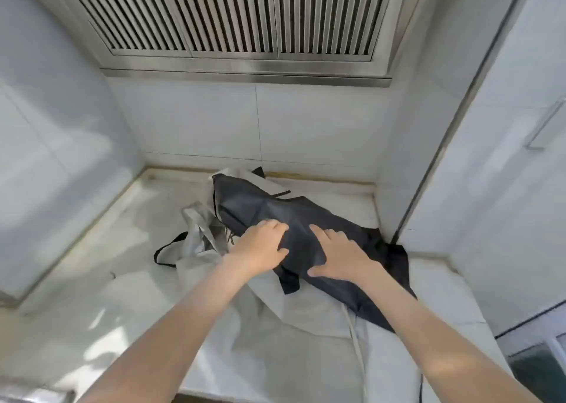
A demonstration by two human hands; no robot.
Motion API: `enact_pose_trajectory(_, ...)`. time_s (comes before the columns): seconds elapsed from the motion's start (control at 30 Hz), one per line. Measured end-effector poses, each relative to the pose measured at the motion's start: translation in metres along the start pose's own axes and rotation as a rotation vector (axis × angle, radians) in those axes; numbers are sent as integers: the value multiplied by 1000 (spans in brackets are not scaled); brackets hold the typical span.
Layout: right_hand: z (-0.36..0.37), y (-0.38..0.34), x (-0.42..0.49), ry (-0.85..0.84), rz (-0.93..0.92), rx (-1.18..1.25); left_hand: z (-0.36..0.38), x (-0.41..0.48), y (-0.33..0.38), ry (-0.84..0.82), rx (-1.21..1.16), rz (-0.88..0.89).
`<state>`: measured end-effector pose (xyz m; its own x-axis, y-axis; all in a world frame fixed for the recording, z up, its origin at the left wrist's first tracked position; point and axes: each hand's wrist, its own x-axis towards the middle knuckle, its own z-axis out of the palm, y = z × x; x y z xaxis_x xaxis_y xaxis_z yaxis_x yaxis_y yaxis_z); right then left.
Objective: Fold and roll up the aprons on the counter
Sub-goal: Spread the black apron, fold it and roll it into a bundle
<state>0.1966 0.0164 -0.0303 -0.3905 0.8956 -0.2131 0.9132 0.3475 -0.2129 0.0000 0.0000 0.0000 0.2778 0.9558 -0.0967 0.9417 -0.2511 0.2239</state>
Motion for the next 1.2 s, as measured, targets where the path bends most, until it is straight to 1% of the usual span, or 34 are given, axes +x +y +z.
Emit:
enact_pose_trajectory(0.03,9,-3,12,-61,-1,-5,4,10,-6,-42,19,88)
enact_pose_trajectory(0.1,30,-4,31,-119,11,-25,15,27,-20,-116,28,238)
enact_pose_trajectory(0.17,46,-2,43,-132,33,-39,27,42,-32,-176,74,307)
enact_pose_trajectory(0.27,52,6,53,-90,61,-62,43,62,-41,-177,271,347)
enact_pose_trajectory(0.33,55,9,56,-66,72,-48,51,70,-42,-166,388,324)
enact_pose_trajectory(0.43,52,15,60,-40,76,-13,58,81,-43,-120,440,291)
enact_pose_trajectory(0.53,50,21,59,17,93,-49,58,86,-40,-46,399,244)
enact_pose_trajectory(0.6,51,25,55,60,139,-8,54,84,-33,8,355,197)
enact_pose_trajectory(0.7,49,28,42,198,215,96,42,73,-20,109,276,123)
enact_pose_trajectory(0.77,48,31,29,275,240,92,32,63,-9,155,215,94)
enact_pose_trajectory(0.87,44,34,-3,287,281,58,16,40,13,210,114,78)
enact_pose_trajectory(0.97,41,42,-39,295,402,92,2,13,35,242,31,54)
enact_pose_trajectory(1.07,39,51,-79,383,493,248,-5,-24,55,260,-54,-13)
enact_pose_trajectory(1.2,38,45,-138,380,588,286,2,-85,79,211,-115,-65)
